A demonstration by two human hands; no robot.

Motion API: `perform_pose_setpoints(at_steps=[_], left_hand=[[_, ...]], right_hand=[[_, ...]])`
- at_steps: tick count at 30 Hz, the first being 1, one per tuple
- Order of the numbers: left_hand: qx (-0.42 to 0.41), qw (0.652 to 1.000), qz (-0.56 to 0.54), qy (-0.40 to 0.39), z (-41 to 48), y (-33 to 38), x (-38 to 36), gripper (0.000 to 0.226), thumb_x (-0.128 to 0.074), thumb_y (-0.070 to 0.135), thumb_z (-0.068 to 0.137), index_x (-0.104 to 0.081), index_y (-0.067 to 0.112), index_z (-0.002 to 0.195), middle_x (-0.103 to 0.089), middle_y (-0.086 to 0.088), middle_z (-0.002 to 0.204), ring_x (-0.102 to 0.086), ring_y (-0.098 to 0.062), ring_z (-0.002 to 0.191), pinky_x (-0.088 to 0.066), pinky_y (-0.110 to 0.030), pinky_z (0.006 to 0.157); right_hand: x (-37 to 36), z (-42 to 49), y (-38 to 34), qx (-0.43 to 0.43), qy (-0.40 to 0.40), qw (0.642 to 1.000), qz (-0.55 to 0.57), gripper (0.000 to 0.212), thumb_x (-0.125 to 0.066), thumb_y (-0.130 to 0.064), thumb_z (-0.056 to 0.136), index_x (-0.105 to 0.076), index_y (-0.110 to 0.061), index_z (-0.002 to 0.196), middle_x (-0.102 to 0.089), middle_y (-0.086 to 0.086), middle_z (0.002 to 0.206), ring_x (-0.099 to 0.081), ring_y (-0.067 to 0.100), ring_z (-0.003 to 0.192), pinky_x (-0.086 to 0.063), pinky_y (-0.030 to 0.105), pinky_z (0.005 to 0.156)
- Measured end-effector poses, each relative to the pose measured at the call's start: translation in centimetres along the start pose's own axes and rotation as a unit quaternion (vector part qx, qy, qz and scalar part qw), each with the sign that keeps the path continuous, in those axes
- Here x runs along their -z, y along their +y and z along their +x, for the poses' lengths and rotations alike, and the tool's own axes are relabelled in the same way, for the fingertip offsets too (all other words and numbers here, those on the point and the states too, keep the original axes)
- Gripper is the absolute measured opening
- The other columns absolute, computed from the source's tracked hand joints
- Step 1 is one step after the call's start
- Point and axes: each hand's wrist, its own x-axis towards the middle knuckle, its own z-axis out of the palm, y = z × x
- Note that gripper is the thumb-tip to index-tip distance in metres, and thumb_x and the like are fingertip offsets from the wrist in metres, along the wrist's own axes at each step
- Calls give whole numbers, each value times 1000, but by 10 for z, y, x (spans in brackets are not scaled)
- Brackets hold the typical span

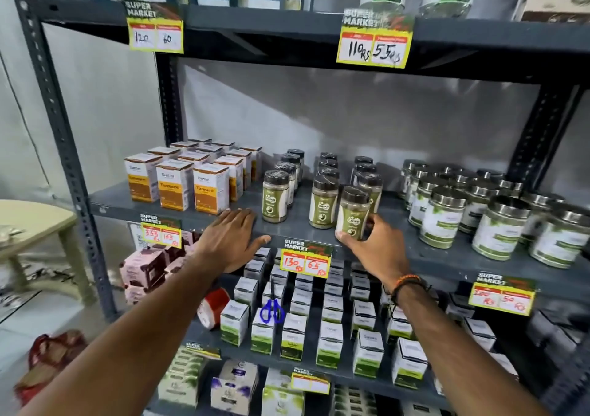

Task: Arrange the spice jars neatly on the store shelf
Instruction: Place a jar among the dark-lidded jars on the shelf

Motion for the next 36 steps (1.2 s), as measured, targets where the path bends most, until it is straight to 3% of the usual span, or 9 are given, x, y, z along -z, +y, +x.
perform_pose_setpoints(at_steps=[9,14,36], left_hand=[[14,1000,-9,5,1,-5,-11,85,-21,73,100,-39,11,155,-44,-12,161,-40,-29,148,-28,-45,123],[17,1000,-7,5,0,-5,-12,87,-19,74,99,-39,11,155,-44,-12,161,-39,-28,148,-28,-45,123],[26,1000,-13,0,0,-3,-12,95,-11,78,95,-35,10,157,-41,-13,163,-37,-28,150,-24,-45,125]], right_hand=[[9,15,25,-39,19,998,-46,49,-82,-58,76,-63,-20,101,-72,-7,88,-69,14,77,-60,31,69],[9,20,30,-43,-6,998,-38,42,-86,-50,76,-64,-23,100,-70,-8,86,-68,12,77,-59,28,70],[-1,34,29,-95,16,991,-96,45,-80,-63,73,-69,-24,93,-77,-7,88,-72,17,82,-61,38,72]])
